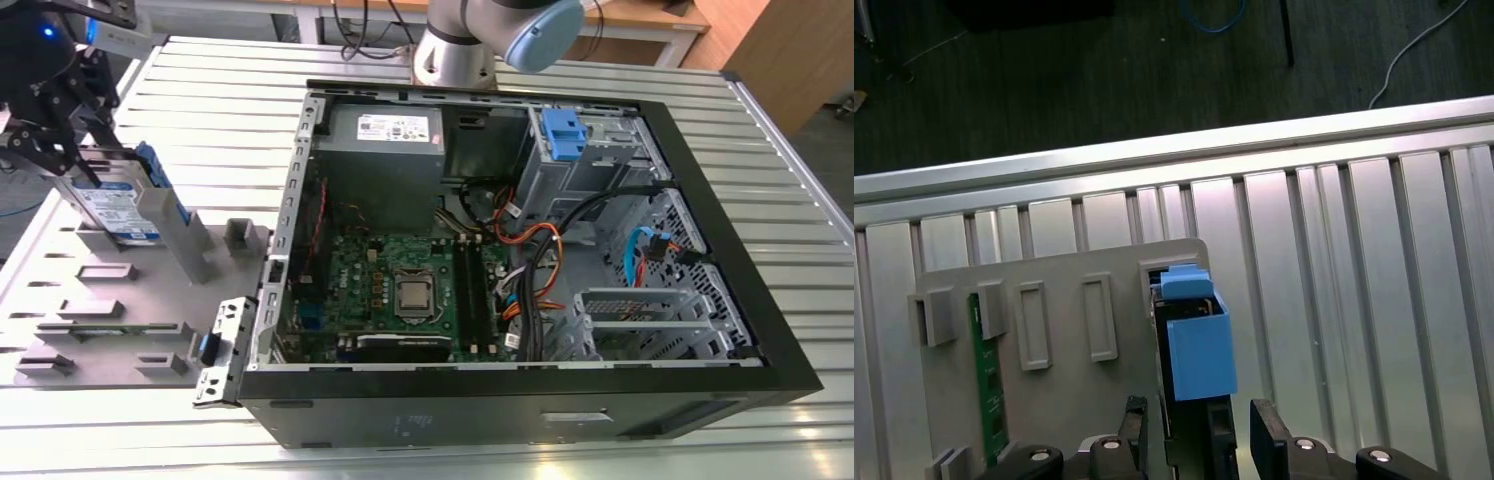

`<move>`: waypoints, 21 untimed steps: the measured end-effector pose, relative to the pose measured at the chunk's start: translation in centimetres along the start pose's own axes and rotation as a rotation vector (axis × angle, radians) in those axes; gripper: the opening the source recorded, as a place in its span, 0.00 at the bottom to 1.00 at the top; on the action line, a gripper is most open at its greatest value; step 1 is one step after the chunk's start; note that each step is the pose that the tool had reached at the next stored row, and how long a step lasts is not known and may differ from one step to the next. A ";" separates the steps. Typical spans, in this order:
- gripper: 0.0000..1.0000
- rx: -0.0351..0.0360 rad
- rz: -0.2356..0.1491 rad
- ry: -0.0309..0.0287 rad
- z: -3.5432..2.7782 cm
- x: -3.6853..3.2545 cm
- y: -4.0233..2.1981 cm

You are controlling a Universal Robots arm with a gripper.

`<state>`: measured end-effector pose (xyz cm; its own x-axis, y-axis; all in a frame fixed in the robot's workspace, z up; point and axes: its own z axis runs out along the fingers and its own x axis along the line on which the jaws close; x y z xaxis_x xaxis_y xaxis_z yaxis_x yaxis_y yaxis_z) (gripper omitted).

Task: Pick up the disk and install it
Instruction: 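Pick up the disk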

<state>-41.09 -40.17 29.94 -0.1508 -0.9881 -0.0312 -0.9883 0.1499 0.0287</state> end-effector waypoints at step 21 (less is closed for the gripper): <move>0.45 -0.0001 0.000 -0.0004 0.08 -0.12 0.02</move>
<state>-41.09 -40.05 29.86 -0.1508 -0.9881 -0.0316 -0.9883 0.1499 0.0288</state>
